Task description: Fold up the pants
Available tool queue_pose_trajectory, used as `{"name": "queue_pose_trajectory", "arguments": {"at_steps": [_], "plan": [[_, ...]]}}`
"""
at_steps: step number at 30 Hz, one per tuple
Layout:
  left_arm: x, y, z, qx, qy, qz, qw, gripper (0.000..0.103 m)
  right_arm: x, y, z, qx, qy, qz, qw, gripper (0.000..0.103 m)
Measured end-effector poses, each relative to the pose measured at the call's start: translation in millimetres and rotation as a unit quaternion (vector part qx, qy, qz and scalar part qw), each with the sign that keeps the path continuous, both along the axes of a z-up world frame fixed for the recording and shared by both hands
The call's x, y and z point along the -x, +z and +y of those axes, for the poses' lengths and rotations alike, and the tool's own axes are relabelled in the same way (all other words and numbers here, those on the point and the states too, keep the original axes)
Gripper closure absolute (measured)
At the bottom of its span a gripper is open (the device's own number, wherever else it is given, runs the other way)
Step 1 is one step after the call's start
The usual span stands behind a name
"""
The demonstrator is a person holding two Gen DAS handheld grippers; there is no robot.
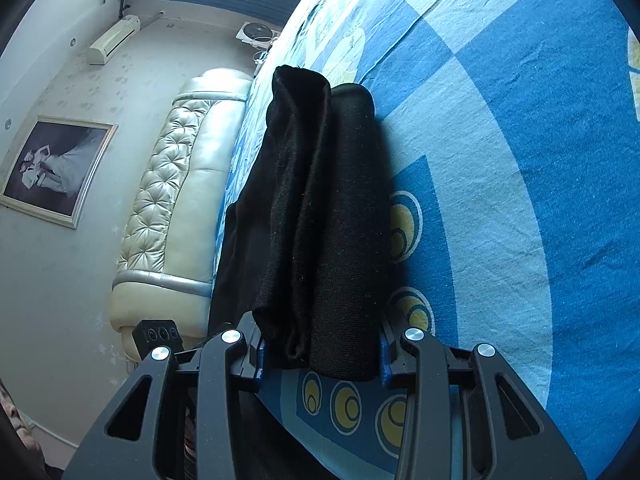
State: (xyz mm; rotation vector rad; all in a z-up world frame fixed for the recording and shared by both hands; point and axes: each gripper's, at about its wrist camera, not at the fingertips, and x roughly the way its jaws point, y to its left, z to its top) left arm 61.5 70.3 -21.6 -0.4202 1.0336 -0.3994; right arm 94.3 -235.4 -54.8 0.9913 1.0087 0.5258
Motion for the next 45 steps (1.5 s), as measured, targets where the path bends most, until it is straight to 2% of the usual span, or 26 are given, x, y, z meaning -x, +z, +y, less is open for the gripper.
{"name": "queue_pose_trajectory", "arguments": {"at_steps": [20,25,27,29,33,37,40,45], "plan": [[0.9,0.4,-1.1,-0.005,-0.006,-0.003,1.0000,0.063,4.4,-4.9,-4.8,-0.013,0.000,-0.001,1.000,0.064],[3.2,-1.6,-0.4,-0.018,0.005,-0.008,0.9998,0.049,4.6,-7.1,-7.5,-0.026,-0.002,-0.001,1.000,0.060],[5.1,-0.4,-1.6,-0.044,0.014,-0.017,0.9988,0.035,5.3,-6.9,-8.0,-0.028,-0.004,-0.001,1.000,0.058],[7.5,0.1,-4.0,-0.073,0.019,-0.026,0.9968,0.027,6.5,-6.7,-8.3,-0.031,-0.005,0.000,1.000,0.056],[9.5,1.3,-3.1,-0.086,0.031,-0.019,0.9956,0.019,10.9,-5.9,-10.6,-0.035,-0.010,0.003,0.999,0.053],[13.3,4.6,-5.5,-0.120,0.046,-0.021,0.9915,0.014,18.2,-2.3,-14.0,-0.026,-0.011,0.007,1.000,0.049],[22.3,10.0,-10.4,-0.147,0.057,-0.023,0.9873,0.012,25.7,2.6,-14.4,-0.004,-0.009,0.010,1.000,0.046],[31.2,15.8,-16.4,-0.160,0.076,-0.014,0.9840,0.012,35.2,10.5,-6.7,0.042,0.010,0.009,0.999,0.040]]}}
